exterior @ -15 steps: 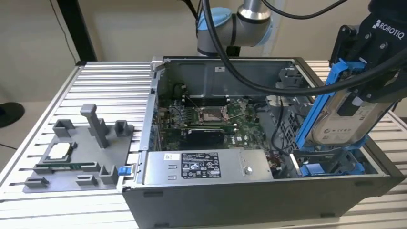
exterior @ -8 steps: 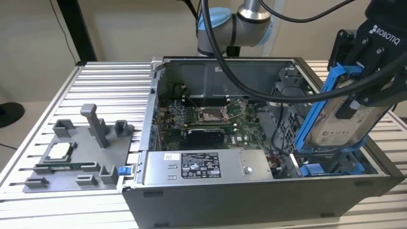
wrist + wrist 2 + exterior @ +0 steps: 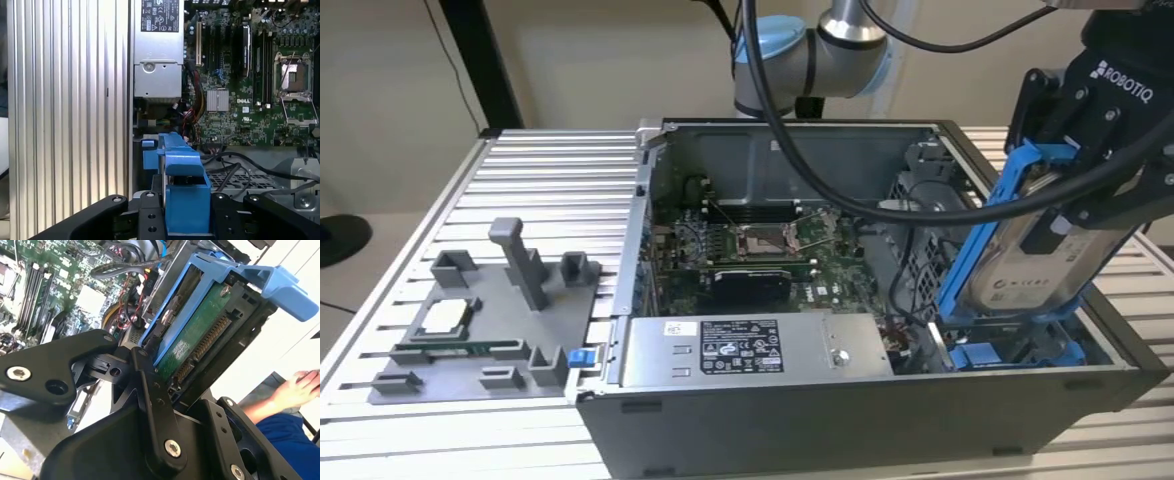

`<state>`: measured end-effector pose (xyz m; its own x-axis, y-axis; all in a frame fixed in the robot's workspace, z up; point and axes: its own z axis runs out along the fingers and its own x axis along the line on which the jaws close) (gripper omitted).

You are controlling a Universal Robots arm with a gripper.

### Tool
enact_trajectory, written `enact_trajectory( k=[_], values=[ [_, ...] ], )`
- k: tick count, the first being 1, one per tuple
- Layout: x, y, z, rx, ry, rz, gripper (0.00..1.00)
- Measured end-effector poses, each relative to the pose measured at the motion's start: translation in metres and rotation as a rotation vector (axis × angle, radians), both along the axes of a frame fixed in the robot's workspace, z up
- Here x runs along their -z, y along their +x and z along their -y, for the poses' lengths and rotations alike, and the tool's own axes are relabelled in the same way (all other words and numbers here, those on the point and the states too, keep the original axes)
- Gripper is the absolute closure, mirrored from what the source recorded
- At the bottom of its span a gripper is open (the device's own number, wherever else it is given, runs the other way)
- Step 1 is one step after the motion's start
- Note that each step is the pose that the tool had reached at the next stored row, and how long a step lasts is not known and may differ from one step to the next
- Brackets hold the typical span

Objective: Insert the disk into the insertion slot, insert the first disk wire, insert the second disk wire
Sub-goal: 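Insert the disk into the insertion slot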

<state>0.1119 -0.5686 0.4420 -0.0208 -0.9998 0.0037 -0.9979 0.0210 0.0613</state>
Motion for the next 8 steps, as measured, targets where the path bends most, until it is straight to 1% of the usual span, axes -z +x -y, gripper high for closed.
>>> enact_trajectory(
  k=[8],
  values=[
    [0.0035, 0.0049, 0.0007, 0.000, 0.0029, -0.0001, 1.00]
  ],
)
